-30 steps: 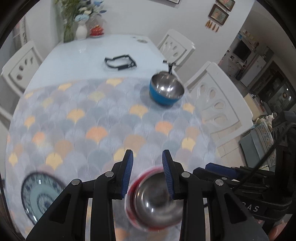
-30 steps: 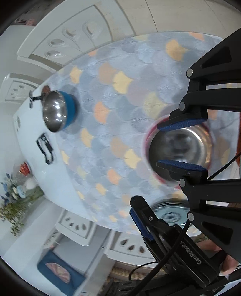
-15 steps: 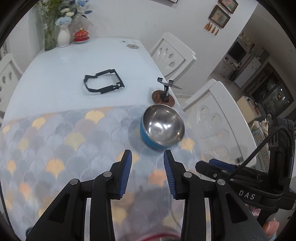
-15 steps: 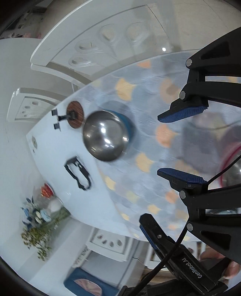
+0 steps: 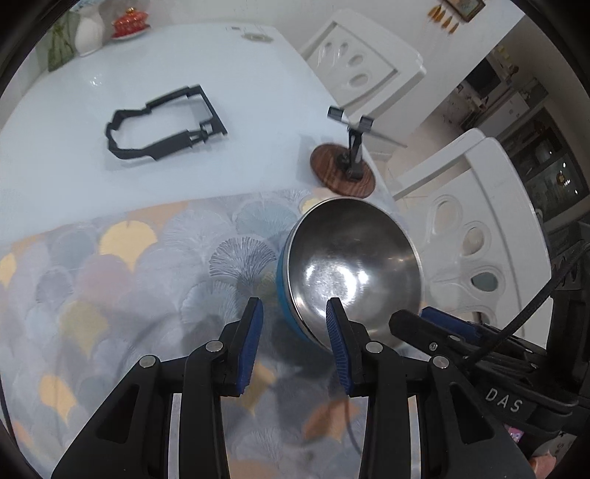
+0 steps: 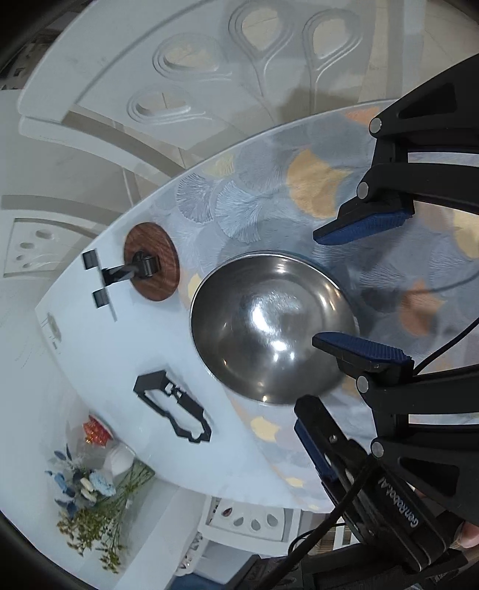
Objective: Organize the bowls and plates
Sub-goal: 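Move the right gripper to the blue steel bowl and grasp its rim, then carry the blue steel bowl and lower it into the red steel bowl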
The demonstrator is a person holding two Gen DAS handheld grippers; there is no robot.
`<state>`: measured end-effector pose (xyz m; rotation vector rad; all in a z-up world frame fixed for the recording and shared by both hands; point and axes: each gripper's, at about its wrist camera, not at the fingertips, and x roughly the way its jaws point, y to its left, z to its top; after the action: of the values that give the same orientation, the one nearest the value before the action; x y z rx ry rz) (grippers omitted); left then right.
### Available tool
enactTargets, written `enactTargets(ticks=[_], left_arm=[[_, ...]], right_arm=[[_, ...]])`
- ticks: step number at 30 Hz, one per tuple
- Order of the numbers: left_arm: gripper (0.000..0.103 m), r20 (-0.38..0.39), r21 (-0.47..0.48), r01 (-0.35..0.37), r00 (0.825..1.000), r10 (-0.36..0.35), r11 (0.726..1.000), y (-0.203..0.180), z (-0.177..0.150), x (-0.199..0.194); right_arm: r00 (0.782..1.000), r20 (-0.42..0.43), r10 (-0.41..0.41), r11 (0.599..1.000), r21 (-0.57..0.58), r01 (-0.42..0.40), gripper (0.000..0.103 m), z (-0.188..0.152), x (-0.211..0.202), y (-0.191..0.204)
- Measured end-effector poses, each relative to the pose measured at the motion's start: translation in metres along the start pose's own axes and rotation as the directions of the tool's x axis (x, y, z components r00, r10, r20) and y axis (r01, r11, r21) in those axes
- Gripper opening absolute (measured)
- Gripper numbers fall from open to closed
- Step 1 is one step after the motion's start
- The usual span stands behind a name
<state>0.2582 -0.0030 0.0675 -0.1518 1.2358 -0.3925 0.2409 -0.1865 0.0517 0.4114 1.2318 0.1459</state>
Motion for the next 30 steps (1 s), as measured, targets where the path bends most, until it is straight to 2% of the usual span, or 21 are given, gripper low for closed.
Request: enactTargets(ticks=[6,8,13,19,26,30], left_arm=[[0.030,-0.028,-0.001,0.010,1.000,-0.010,1.000,0.005,0.005,0.024],[0.025,-0.029,0.006,0.018,0.999,-0.018,1.000,0.005,0.005,0.028],[0.020,-0.003,0.026,0.012,1.000,-0.012,1.000,0.002,0.006,0.030],[0.020,0.005,0.027,0.015,1.000,-0.015,1.000,0.003,0.006,0.029],[0.020,0.072,0.082,-0.039,0.997,0.033,0.996,-0.013,-0.004,0.004],[0.020,0.118,0.072,-0.028,0.993,0.020,0.997,-0.015,-0.009,-0.024]], right_arm=[[1.000,-0.024,-0.011,1.000,-0.004,0.011,0.043,0.002,0.018,-0.003],[1.000,-0.026,-0.014,1.000,-0.008,0.014,0.041,0.002,0.022,-0.004],[0.999,-0.023,-0.026,1.000,0.003,0.026,0.028,0.002,0.027,-0.008],[0.999,-0.023,-0.042,0.999,0.005,0.042,0.026,0.002,0.027,-0.006],[0.998,0.001,-0.063,0.997,-0.034,0.063,0.026,-0.002,0.009,0.009],[0.997,0.053,-0.062,0.995,-0.072,0.065,0.026,-0.007,-0.020,0.023]])
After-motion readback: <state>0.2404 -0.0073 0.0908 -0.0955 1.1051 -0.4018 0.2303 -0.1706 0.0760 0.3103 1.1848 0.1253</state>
